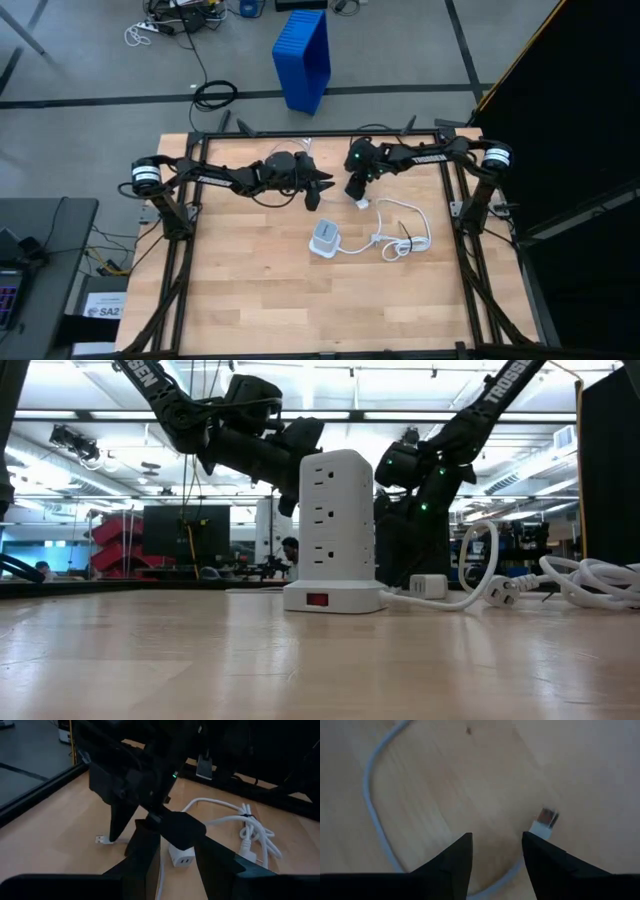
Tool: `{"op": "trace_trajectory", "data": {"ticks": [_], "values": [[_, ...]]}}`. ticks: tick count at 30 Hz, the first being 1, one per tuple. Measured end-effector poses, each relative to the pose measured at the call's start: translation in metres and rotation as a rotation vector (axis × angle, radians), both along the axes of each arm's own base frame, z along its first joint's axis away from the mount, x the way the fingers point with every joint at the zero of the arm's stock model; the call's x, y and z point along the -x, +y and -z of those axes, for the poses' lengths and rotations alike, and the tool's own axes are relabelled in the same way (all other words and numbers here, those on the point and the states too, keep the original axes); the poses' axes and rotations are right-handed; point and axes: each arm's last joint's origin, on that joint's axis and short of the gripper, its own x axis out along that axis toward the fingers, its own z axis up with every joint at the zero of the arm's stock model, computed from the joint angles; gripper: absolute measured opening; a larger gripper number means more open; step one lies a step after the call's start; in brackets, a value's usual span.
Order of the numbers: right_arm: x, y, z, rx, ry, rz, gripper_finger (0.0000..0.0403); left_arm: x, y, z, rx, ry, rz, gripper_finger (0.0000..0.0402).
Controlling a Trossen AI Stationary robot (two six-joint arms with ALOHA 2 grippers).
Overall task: Plug in charger
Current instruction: Insert the white charger cable into the white charger adapter
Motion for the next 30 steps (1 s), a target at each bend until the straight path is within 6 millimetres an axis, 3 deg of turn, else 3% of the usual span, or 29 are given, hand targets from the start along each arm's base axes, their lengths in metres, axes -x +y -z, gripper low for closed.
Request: {"op": "trace_trajectory", "data": {"ticks": [8,22,30], "values": [[0.006,-0.012,-0.001,0.065,0.042,0.076,0.0114,0.0,0.0,0.0,-0.001,0.001,0.001,0.0104],[0.012,-0.022,0.0,-0.004,0.004,0.099,0.0153,0.0,0.0,0.0,-0.001,0.0,0.001,0.0104],[0.008,-0.021,0.01,-0.027,0.01,0.086,0.0122,0.0,0.0,0.0,-0.002,0.0,0.001,0.0104]]}}
